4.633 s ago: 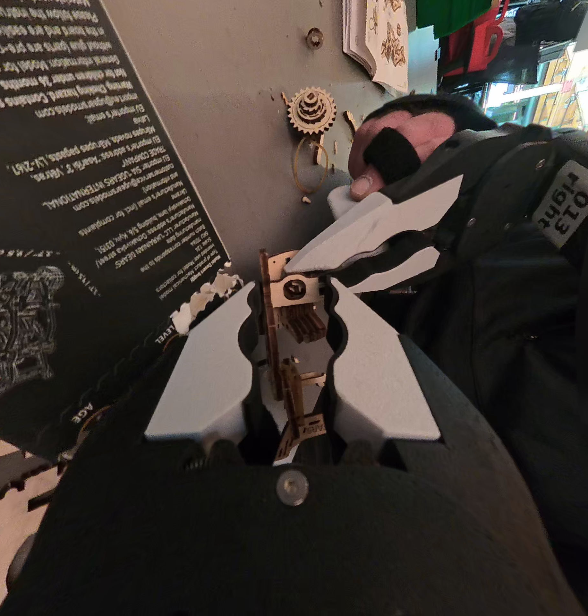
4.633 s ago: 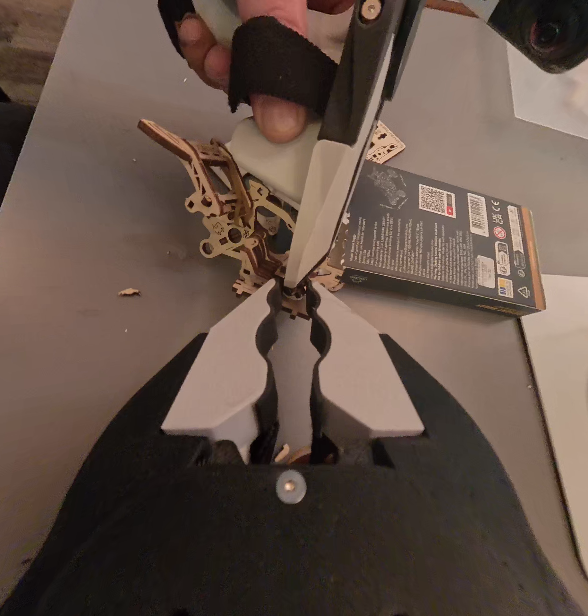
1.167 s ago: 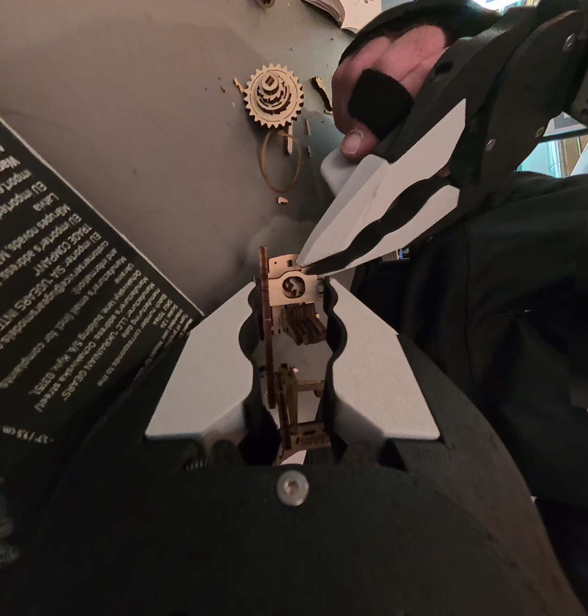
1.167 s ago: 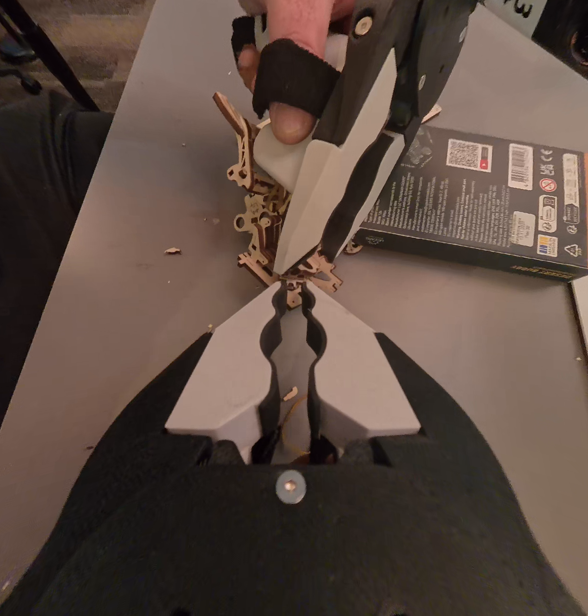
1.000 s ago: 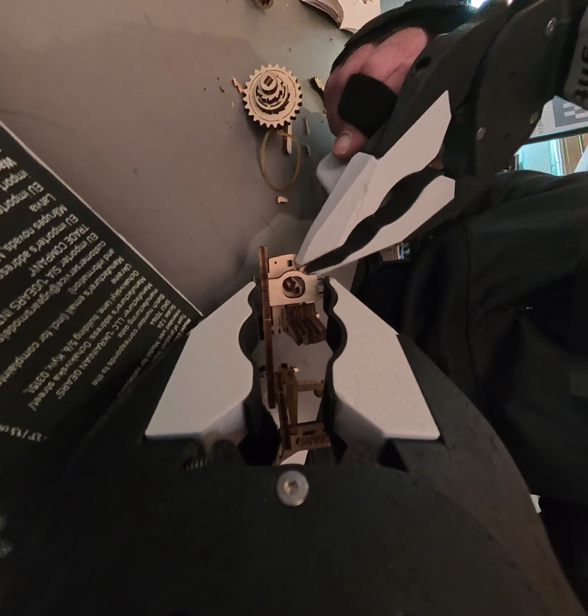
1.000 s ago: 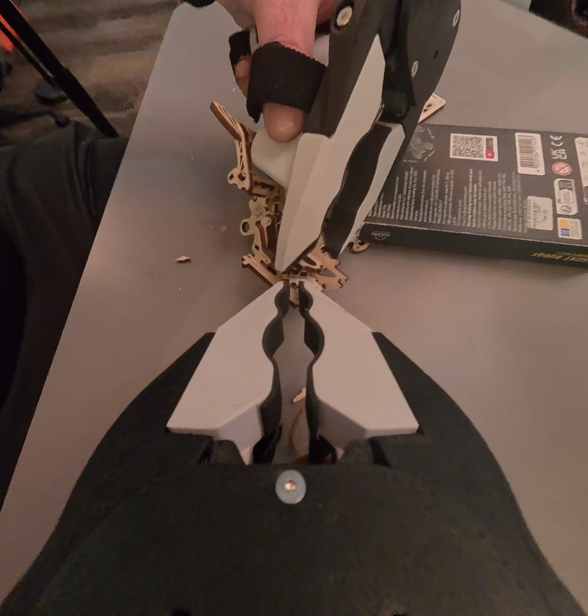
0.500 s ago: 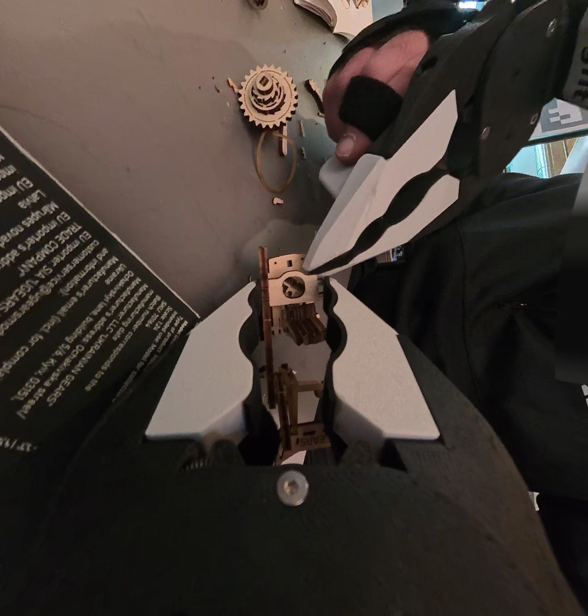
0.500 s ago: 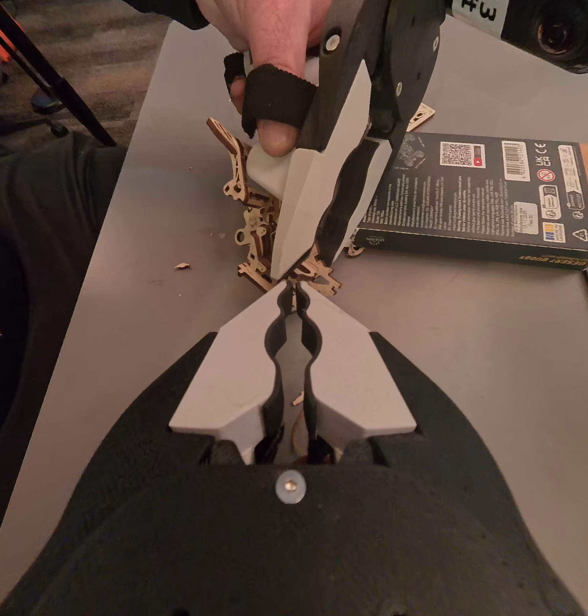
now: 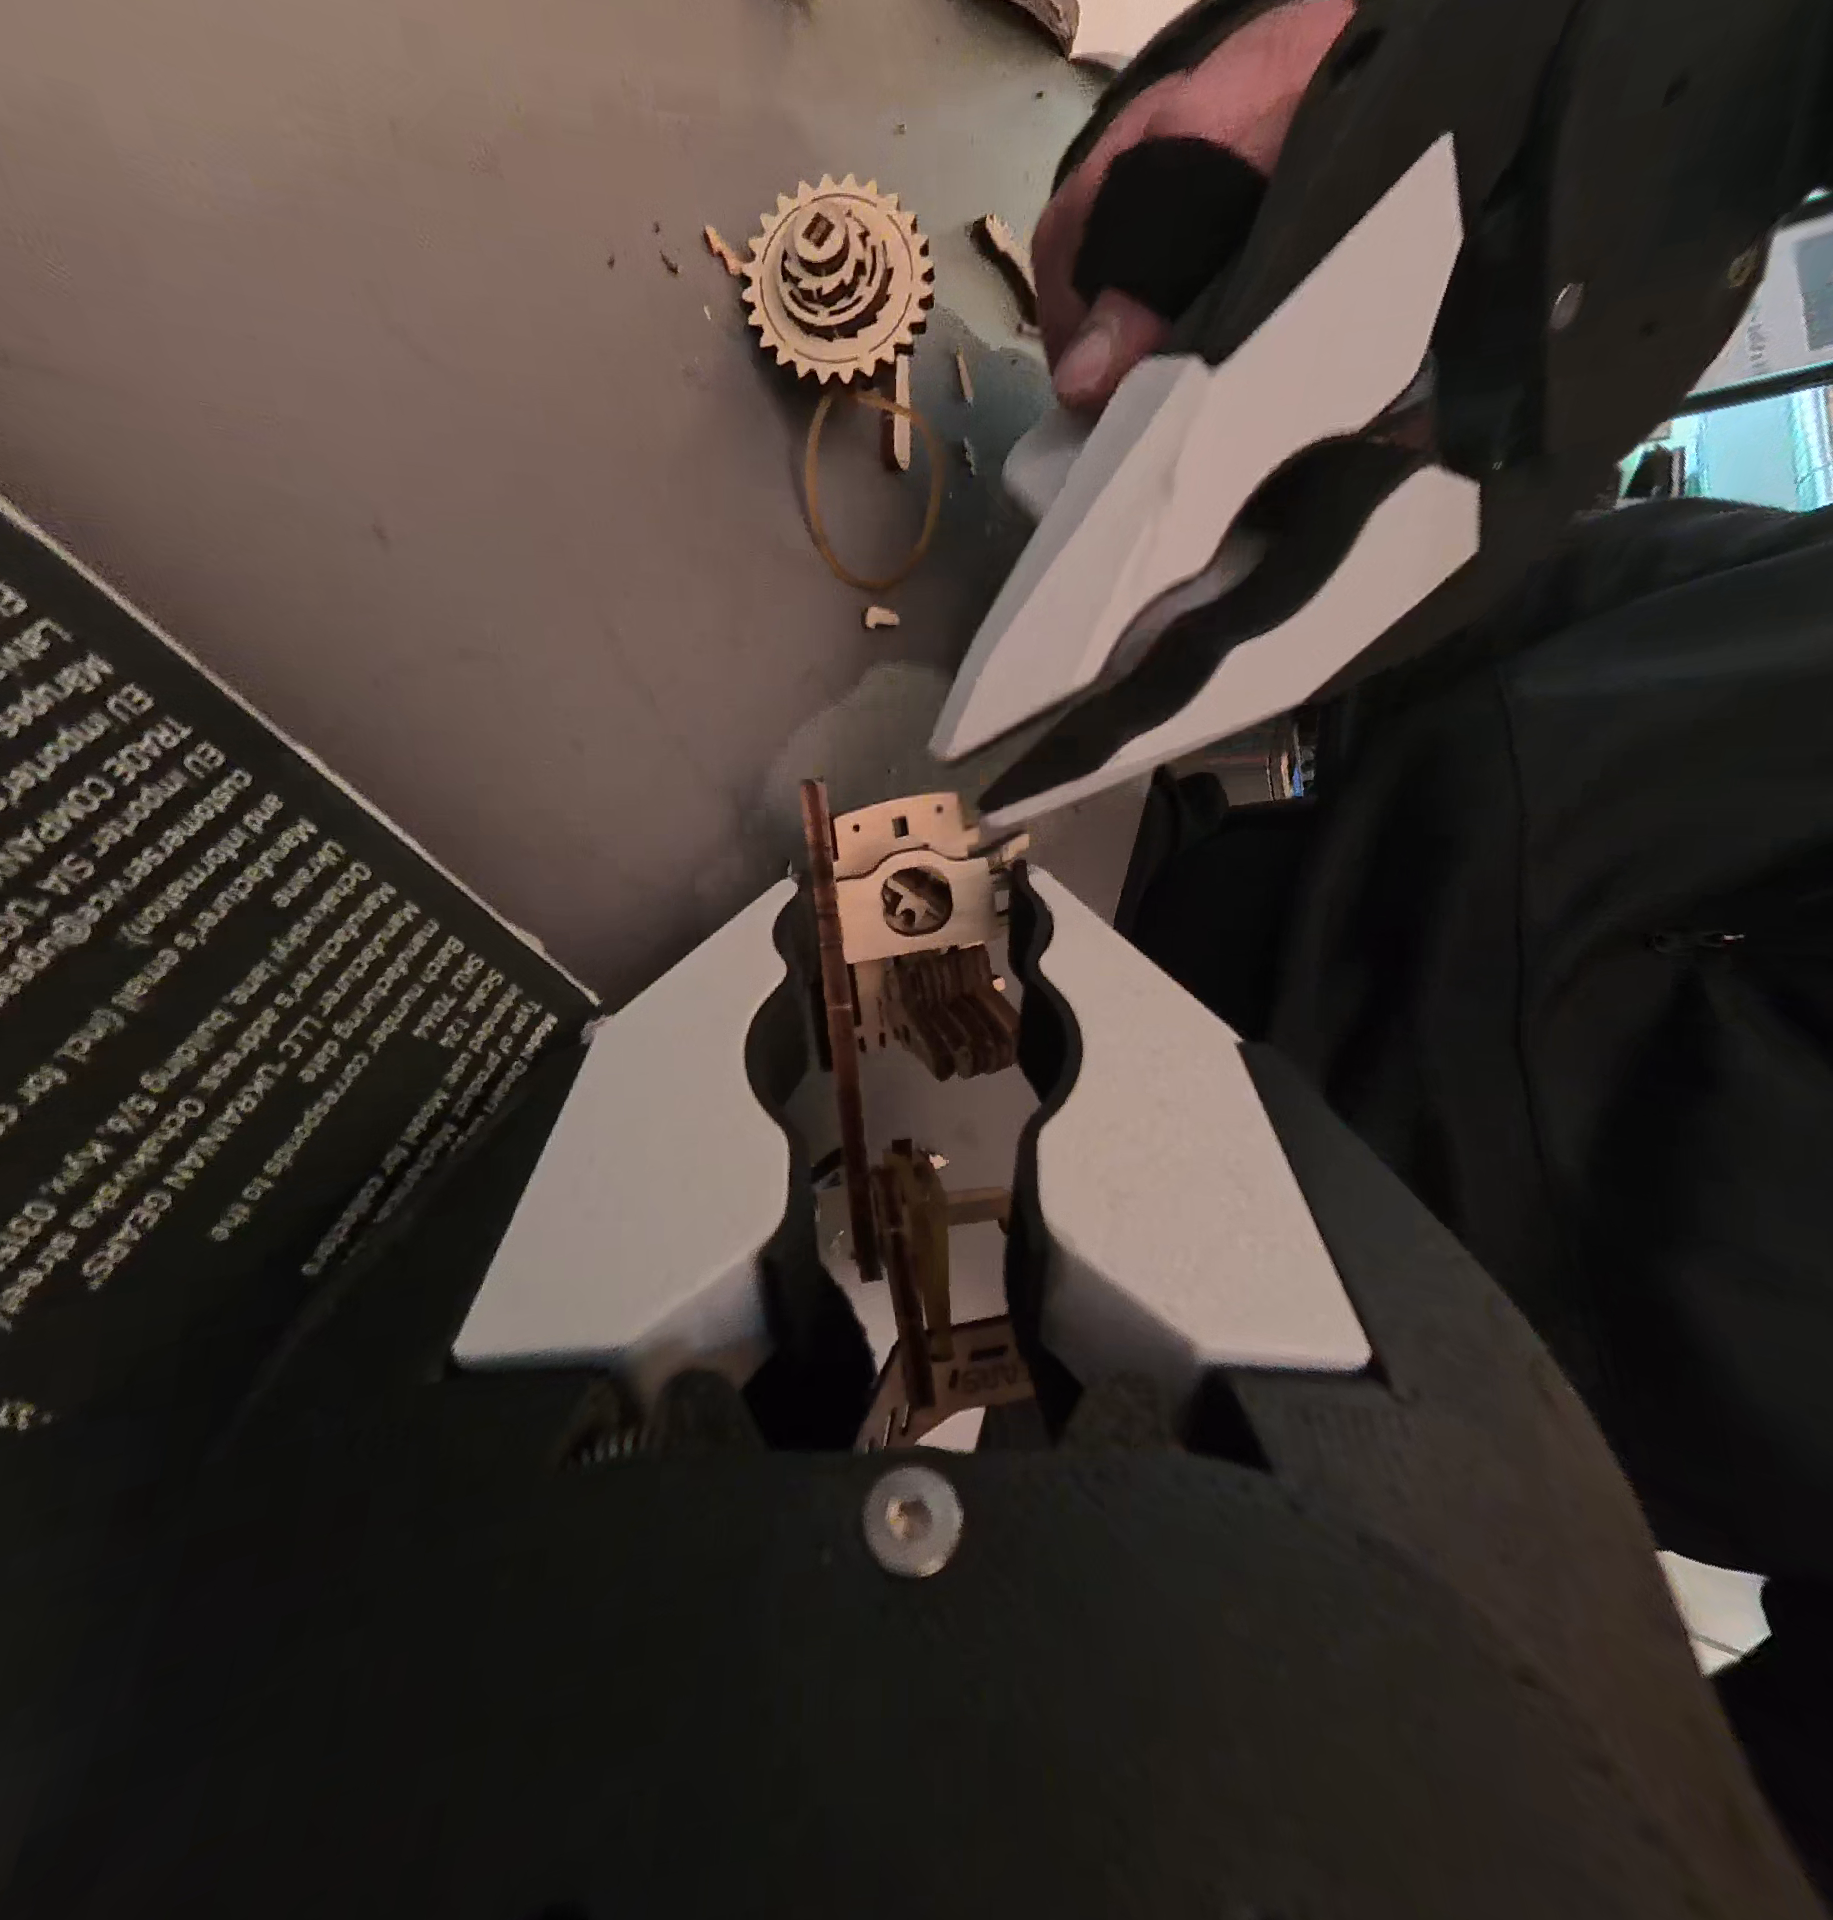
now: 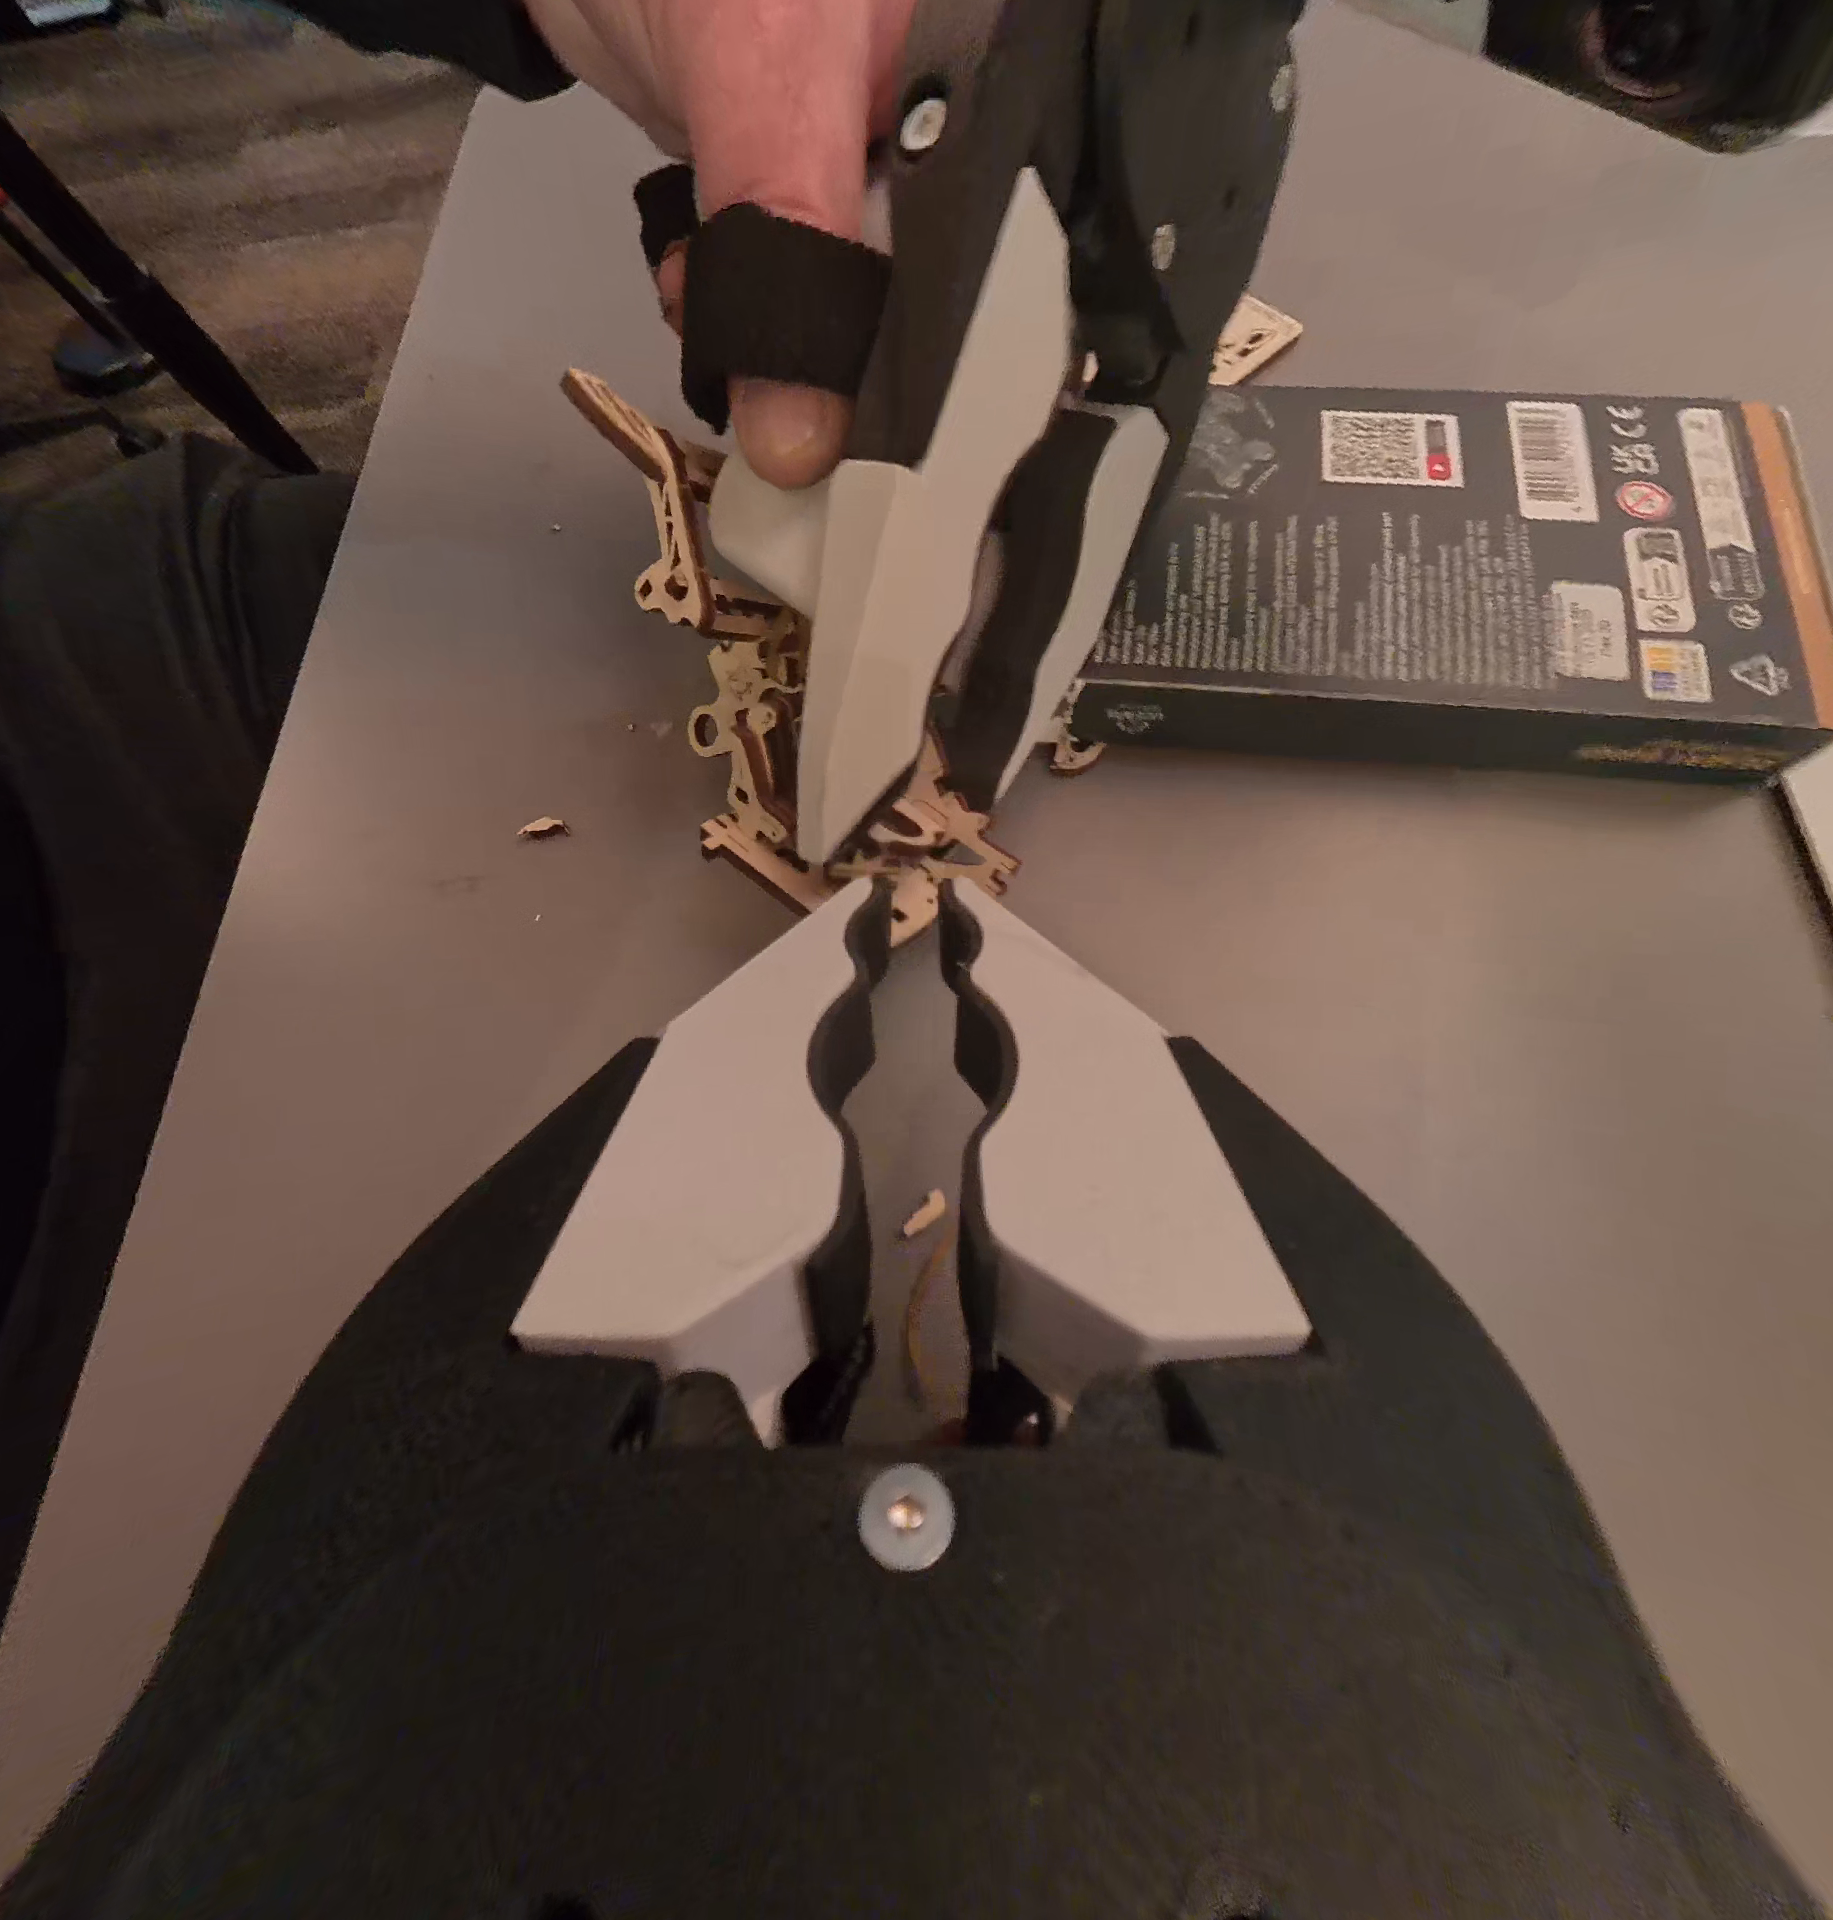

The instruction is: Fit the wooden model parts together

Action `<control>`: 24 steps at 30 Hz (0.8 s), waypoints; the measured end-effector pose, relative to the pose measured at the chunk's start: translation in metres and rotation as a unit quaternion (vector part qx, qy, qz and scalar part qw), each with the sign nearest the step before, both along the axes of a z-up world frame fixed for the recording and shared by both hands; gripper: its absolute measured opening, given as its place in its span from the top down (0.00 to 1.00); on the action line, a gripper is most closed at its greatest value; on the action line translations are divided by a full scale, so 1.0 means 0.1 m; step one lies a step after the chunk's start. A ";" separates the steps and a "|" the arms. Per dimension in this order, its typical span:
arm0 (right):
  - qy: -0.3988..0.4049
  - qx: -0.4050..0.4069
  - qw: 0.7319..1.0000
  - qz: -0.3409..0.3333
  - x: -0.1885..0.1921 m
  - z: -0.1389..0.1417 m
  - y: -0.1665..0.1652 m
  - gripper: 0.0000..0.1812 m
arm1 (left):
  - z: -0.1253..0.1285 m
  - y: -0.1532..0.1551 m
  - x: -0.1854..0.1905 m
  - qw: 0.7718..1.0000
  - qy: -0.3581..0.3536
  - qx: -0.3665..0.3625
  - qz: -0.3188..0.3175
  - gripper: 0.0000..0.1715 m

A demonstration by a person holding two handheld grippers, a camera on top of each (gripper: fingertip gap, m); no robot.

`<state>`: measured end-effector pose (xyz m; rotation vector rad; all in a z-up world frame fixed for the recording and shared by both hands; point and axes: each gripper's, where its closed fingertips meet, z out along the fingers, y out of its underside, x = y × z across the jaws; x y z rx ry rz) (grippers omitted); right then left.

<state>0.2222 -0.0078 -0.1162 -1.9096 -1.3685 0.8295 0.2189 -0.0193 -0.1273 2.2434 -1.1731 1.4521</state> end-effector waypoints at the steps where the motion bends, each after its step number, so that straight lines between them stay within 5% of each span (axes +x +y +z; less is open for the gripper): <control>1: 0.002 -0.008 1.000 -0.005 0.04 0.01 0.00 0.95 | 0.00 0.01 0.00 1.000 -0.001 0.004 0.002 0.80; 8: -0.044 -0.067 0.997 0.009 0.05 -0.29 -0.18 0.93 | -0.07 -0.03 0.02 0.997 0.025 0.068 -0.014 0.79; 19: -0.040 -0.076 0.996 0.006 -0.03 -0.39 -0.25 0.98 | -0.19 -0.08 0.01 0.982 0.072 0.172 -0.044 0.75; 24: -0.039 -0.073 0.997 0.013 -0.03 -0.38 -0.26 0.97 | -0.05 -0.07 0.01 0.988 0.031 0.147 -0.019 0.65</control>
